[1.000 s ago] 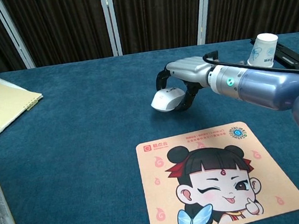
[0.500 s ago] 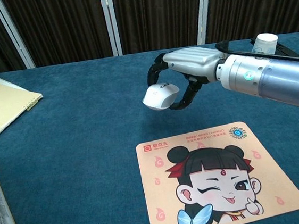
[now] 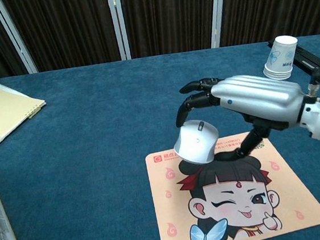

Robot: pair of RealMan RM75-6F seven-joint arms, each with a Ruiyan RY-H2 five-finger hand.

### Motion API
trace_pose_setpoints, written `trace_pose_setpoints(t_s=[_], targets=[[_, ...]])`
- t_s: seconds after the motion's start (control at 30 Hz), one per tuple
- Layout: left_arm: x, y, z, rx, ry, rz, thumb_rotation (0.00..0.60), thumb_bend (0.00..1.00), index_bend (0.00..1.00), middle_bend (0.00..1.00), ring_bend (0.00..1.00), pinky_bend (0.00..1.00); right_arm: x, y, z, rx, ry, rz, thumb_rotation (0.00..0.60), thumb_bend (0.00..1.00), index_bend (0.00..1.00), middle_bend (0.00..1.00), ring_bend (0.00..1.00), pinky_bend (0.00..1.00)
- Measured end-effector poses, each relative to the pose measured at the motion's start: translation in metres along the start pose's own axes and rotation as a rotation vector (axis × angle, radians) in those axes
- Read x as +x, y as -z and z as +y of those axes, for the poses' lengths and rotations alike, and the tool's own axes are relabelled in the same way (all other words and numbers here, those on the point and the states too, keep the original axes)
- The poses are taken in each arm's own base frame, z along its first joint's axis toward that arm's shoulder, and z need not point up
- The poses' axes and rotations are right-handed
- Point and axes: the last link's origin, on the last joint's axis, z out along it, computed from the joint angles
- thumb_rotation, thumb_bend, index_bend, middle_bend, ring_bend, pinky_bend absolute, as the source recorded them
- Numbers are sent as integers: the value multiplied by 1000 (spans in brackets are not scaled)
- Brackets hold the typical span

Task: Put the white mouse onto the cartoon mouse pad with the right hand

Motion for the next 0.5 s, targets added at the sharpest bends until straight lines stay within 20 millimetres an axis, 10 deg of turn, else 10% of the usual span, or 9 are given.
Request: trace_pose_setpoints(t_s=[0.5], targets=[[1,1,0,-4,-5,33,600,198,0,0,0,0,-47,10,-2,-42,0,-15,600,275,564,258,0,0]])
